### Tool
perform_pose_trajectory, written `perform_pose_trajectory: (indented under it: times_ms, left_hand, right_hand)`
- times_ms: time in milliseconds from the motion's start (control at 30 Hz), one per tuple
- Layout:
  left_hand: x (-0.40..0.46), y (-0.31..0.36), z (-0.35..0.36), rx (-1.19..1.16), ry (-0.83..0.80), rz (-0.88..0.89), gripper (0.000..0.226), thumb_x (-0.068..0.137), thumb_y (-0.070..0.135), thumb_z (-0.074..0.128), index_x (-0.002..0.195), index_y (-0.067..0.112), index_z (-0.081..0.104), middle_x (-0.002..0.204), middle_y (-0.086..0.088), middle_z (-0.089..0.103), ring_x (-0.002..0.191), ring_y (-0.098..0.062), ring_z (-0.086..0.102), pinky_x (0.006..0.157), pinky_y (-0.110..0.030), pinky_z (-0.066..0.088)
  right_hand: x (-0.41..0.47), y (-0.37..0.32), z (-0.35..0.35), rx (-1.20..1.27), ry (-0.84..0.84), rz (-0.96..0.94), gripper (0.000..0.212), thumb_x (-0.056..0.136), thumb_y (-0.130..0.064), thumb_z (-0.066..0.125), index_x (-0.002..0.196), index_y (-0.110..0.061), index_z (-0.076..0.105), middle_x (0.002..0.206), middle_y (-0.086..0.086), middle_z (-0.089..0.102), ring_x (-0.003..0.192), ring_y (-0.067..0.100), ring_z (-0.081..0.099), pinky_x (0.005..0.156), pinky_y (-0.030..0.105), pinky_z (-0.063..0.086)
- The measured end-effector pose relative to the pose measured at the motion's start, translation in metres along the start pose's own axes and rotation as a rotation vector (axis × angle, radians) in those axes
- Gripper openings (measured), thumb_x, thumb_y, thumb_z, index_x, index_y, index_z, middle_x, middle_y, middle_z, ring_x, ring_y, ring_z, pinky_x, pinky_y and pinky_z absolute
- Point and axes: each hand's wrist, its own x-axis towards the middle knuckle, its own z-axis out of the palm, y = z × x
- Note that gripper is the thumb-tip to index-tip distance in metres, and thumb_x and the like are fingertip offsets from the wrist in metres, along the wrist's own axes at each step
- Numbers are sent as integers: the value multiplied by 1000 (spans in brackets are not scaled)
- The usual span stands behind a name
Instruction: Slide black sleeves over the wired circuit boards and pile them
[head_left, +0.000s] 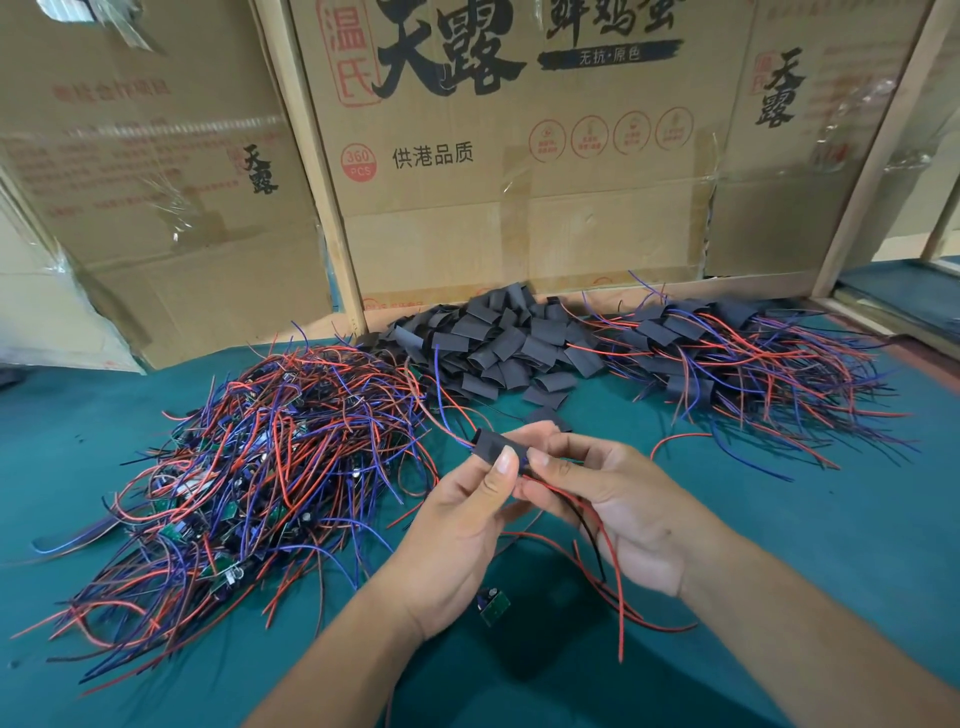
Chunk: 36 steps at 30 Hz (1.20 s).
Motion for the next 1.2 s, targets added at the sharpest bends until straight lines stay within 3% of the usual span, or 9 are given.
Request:
perform_pose_trajectory:
  times_ms: [167, 367, 500, 633, 733, 833, 933, 1033, 1200]
  left_hand:
    - [-1, 1, 2, 24, -9, -5, 32, 96, 44, 58, 107, 18, 74, 138, -11, 60, 127, -23, 56, 104, -35, 47]
    - [1, -1, -1, 100, -21, 8, 42, 100, 38, 54, 129, 9, 63, 112, -14, 60, 101, -16, 57, 107, -42, 44]
    - [1, 3, 1, 117, -22, 12, 44, 98, 44, 58, 126, 12, 66, 102, -11, 56, 86, -13, 55, 99, -43, 43]
    - [0, 0, -2, 208, -6, 7, 33, 92, 50, 64, 107, 21, 73, 123, -5, 66, 101, -16, 61, 111, -59, 36]
    - [0, 1, -3, 269, 5, -7, 26, 86, 52, 69, 97, 29, 74, 134, 5, 64, 129, -16, 55, 114, -48, 34]
    - [0, 6, -5, 236, 97, -19, 35, 86, 53, 63, 97, 21, 73, 138, 3, 61, 129, -15, 55, 101, -40, 46]
    - [1, 9, -2, 196, 156, -35, 43, 95, 48, 56, 111, 14, 75, 114, -6, 70, 100, -17, 64, 80, -33, 51]
    - [3, 10, 2, 113, 255, -48, 29, 89, 35, 63, 80, 10, 75, 79, -12, 59, 64, -19, 50, 56, -27, 41]
    - [4, 13, -2, -55, 217, -81, 28, 84, 20, 61, 95, -6, 63, 77, -13, 59, 63, -19, 53, 59, -26, 47]
  right_hand:
    - [0, 3, 1, 2, 46, 18, 58, 74, -10, 71, 121, 19, 54, 81, 8, 72, 64, 13, 70, 57, 16, 56]
    - [1, 0, -2, -15, 58, 68, 18, 86, -10, 66, 95, 2, 75, 84, 12, 70, 63, 13, 67, 52, 18, 54]
    - [1, 0, -1, -45, 27, 69, 17, 91, -12, 61, 94, -8, 78, 79, 6, 68, 60, 13, 62, 44, 17, 42]
    - [1, 2, 0, -94, -18, 41, 23, 77, -16, 66, 98, -10, 73, 72, 0, 63, 55, 8, 52, 40, 14, 31]
    - [3, 2, -3, -109, 8, 7, 17, 82, -10, 66, 98, -5, 71, 69, 0, 61, 53, 7, 49, 40, 14, 28]
    - [5, 2, -5, -173, 96, -78, 10, 89, -2, 64, 96, 1, 71, 78, 7, 68, 52, 7, 47, 41, 15, 29]
    - [3, 3, -7, -408, 148, -240, 11, 87, -6, 69, 80, -11, 75, 66, 2, 61, 53, 8, 43, 46, 15, 33]
    - [3, 5, -9, -651, 154, -412, 9, 86, -7, 71, 82, -14, 74, 64, -8, 64, 55, 3, 51, 55, 11, 40]
    - [4, 5, -9, -755, 133, -476, 12, 88, -5, 70, 91, -17, 71, 84, 0, 74, 75, 10, 65, 75, 27, 53]
